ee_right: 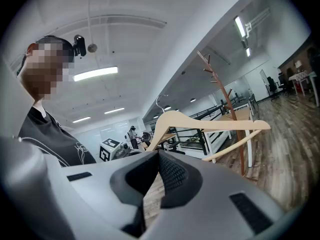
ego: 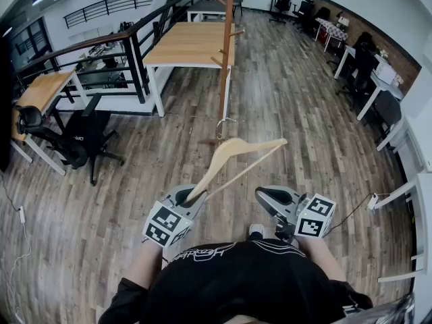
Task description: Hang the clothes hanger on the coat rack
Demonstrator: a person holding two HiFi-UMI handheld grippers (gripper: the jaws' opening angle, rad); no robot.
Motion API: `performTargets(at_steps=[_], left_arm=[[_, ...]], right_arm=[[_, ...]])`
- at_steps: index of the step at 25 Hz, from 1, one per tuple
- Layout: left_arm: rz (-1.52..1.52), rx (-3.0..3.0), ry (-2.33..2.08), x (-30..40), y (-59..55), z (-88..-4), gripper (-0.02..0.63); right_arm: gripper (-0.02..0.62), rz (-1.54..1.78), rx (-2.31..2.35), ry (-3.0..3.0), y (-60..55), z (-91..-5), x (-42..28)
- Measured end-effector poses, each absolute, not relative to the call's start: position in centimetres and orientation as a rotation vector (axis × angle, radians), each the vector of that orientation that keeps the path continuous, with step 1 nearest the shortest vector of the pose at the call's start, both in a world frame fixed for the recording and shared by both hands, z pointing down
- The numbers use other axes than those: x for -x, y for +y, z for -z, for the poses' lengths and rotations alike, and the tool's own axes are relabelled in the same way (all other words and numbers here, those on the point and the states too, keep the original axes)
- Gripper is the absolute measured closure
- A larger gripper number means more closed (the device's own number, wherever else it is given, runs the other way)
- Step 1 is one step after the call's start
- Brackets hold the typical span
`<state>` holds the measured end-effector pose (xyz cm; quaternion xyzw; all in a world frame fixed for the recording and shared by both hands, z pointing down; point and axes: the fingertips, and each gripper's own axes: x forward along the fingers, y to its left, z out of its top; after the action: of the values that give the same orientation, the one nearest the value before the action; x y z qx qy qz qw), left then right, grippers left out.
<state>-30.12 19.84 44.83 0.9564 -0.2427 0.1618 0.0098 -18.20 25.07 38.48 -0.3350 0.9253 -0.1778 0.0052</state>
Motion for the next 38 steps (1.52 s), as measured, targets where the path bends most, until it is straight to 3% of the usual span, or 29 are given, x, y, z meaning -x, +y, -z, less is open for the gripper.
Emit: performTargets(at_steps=[19,38], left_arm=[[-0.5,-2.935,-0.712,24.9,15.7,-45.9,0.565],[-0.684,-2.897,-0.725,8.8,4.2,-46.7,0.565]], right_arm=[[0.555,0.652,1.095,2.816,20.9,-40.1,12.8],[0.555,0.715,1.028,2.722,9.4,-41.6,-4.0]])
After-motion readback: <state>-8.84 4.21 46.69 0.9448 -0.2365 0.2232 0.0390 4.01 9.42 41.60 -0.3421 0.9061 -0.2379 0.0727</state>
